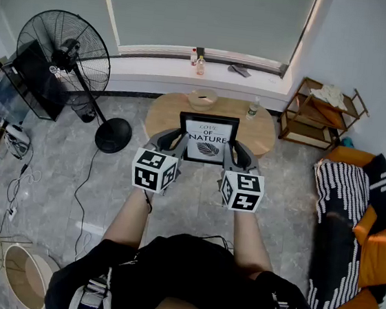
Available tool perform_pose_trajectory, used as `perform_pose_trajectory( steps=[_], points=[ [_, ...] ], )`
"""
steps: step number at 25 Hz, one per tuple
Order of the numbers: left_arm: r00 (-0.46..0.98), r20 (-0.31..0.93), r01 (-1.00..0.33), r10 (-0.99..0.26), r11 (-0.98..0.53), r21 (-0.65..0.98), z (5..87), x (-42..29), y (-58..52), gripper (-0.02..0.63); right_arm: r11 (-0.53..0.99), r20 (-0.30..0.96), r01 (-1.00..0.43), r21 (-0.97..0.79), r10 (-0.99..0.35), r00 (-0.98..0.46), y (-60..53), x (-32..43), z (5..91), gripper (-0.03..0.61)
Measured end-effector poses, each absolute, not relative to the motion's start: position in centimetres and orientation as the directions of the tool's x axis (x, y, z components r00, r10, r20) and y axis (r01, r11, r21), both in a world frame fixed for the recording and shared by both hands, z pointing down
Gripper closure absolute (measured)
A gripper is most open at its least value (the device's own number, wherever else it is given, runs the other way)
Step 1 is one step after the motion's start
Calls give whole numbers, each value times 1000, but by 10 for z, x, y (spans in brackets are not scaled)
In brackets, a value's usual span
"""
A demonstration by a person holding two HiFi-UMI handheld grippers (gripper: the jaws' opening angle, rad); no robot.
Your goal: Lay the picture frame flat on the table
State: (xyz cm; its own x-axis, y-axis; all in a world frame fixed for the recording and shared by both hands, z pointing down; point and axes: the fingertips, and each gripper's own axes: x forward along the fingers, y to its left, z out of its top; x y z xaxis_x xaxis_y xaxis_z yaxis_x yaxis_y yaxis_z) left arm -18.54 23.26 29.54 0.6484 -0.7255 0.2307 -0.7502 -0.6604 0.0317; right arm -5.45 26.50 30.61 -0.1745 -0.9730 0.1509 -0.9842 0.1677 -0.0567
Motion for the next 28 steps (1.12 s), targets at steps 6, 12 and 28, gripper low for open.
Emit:
perform_pose_trajectory(
  steps=[6,12,28],
  points=[
    [645,230,-753,-729,-657,30,295,-181,237,529,161,145,-985,-63,-975,-169,268,-49,307,489],
    [637,235,-758,-734,-653,16,295,-167,237,528,170,141,-981,-90,-973,-181,269,-36,309,486],
    [578,246,-805,-779,-594,10,304,-80,224,528,241,129,-964,-115,-958,-255,246,54,319,486]
  ],
)
